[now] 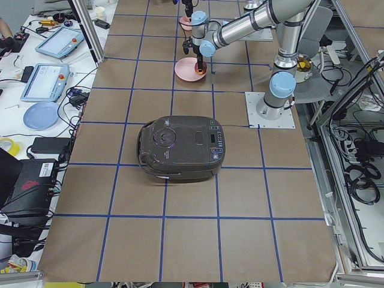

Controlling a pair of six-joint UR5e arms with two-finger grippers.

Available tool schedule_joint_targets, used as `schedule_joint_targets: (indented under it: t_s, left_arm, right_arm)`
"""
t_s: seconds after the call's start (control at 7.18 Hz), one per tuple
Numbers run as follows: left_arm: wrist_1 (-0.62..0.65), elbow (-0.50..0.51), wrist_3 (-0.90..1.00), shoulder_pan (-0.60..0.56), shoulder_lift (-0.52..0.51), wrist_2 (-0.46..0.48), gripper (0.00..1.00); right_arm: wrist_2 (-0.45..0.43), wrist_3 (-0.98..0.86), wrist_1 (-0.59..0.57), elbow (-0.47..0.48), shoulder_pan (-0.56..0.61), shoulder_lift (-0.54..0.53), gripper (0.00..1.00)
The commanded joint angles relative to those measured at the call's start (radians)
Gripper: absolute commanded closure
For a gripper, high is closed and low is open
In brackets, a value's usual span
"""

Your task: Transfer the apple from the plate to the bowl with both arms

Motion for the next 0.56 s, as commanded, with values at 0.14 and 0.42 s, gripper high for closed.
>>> schedule_joint_targets:
  t_s: [0.14,0.42]
  left_arm:
    - [0.011,0.022,0.000,0.000,0.008,0.000,0.82]
    - [-0.093,0.164,0.000,0.006,0.022,0.002,0.96]
  right_arm:
    - [0.016,0.001,0.029,-0.017,0.012,-0.012,1.00]
    - [0.025,0.001,0.122,-0.109,0.059,-0.020,1.00]
